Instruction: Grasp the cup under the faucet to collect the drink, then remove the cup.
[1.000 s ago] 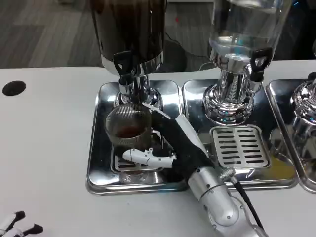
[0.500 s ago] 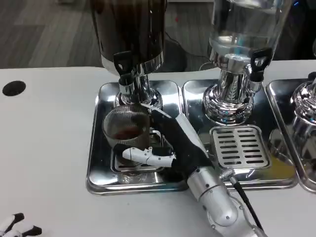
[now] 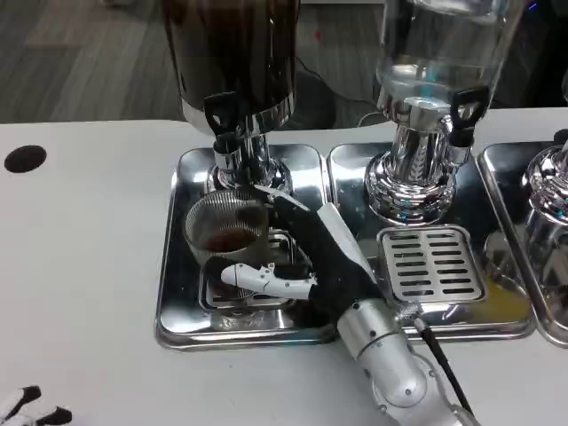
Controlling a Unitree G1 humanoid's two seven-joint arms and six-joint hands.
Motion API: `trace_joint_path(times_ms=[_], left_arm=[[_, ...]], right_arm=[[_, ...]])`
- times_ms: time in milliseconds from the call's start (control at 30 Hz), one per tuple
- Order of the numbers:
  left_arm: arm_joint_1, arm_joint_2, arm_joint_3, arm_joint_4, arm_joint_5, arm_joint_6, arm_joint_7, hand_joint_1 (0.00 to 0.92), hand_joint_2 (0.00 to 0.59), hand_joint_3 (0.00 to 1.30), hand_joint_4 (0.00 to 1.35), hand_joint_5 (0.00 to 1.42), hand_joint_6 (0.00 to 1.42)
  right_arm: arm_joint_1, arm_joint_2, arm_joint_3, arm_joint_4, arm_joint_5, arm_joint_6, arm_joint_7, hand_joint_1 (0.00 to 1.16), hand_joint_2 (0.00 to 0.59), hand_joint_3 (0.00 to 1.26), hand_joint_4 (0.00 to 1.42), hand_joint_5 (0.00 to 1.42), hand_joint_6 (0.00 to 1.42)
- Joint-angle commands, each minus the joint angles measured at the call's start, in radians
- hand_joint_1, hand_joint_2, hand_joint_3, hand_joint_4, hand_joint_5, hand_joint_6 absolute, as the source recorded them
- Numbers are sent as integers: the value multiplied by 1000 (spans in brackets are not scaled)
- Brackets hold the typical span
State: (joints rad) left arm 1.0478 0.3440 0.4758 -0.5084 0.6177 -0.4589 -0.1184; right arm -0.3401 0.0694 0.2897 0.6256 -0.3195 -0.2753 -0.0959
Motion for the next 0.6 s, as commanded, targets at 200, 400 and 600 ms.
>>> trace_joint_path(times_ms=[200,400,600], left_arm=[[10,4,11,-1,-11,8,-18,0,81,282,96,165,461],[10,4,12,2,-13,8,-18,0,81,289,96,165,461],[8,5,10,3,-15,10,-20,0,85,290,96,170,461]], right_arm=[[8,9,4,-13,-11,1,-28,698,72,248,340,259,82],[9,10,10,-14,-15,7,-39,698,72,277,377,275,82],[10,5,13,-13,-22,10,-45,740,61,285,379,299,82]])
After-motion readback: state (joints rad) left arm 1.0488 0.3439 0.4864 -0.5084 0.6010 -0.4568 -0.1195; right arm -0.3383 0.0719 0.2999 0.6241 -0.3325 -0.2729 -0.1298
